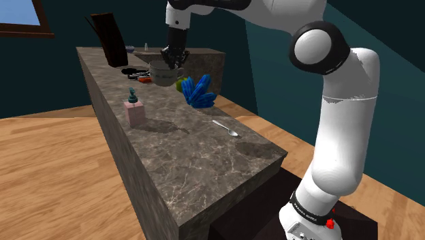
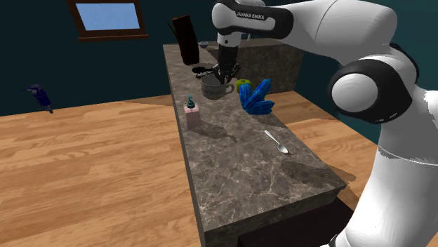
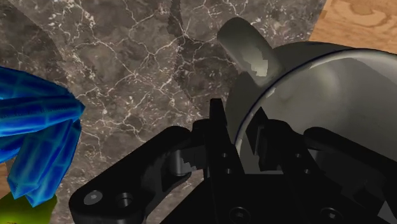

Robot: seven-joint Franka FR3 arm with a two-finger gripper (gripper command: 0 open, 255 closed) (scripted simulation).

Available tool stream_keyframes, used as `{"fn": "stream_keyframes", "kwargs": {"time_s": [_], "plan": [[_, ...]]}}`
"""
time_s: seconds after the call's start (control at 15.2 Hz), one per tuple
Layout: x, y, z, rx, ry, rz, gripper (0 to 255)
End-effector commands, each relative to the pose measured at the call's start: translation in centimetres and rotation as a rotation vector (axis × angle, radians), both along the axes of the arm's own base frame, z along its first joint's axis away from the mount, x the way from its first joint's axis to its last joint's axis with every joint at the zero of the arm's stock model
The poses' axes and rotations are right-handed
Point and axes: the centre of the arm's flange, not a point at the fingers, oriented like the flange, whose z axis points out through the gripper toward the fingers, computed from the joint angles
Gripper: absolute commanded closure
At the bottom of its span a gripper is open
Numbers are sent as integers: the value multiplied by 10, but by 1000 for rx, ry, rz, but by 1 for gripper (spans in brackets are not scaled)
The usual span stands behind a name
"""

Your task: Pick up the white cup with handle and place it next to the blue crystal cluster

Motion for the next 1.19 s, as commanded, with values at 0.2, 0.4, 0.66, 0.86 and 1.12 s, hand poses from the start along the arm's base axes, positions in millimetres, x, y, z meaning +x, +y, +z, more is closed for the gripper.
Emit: {"fn": "stream_keyframes", "kwargs": {"time_s": [0.2,0.4,0.66,0.86,1.12], "plan": [[37,-53,-1,0,-1,1,255],[60,-86,-1,0,-1,1,255],[60,-86,-22,0,-1,1,255],[60,-86,-38,0,-1,1,255],[60,-86,-59,0,-1,1,255]]}}
